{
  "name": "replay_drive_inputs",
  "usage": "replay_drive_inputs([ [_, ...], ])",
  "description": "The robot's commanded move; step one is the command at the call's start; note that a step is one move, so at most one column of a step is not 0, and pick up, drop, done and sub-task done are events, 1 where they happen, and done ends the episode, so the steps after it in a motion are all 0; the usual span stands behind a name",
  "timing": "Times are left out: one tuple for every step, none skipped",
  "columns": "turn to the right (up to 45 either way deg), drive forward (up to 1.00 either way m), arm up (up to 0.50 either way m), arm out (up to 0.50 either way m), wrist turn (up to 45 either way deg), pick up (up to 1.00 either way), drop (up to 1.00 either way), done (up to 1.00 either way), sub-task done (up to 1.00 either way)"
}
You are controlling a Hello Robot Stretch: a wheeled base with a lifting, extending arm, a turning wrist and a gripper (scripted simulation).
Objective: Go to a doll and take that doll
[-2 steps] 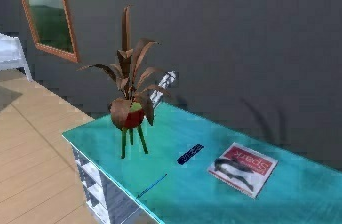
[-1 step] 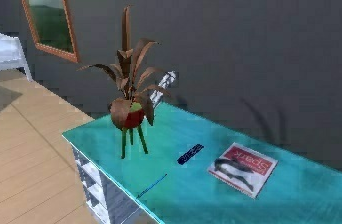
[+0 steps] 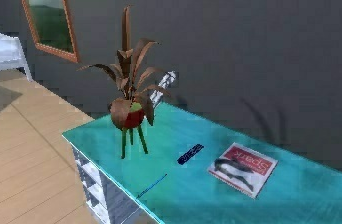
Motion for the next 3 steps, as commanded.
replay_drive_inputs([
  [0.0,0.00,-0.30,0.00,0.0,0.00,0.00,0.00,0.00],
  [0.0,0.00,0.00,0.00,0.0,1.00,0.00,0.00,0.00],
  [0.0,0.00,0.10,0.00,0.0,0.00,0.00,0.00,0.00],
])
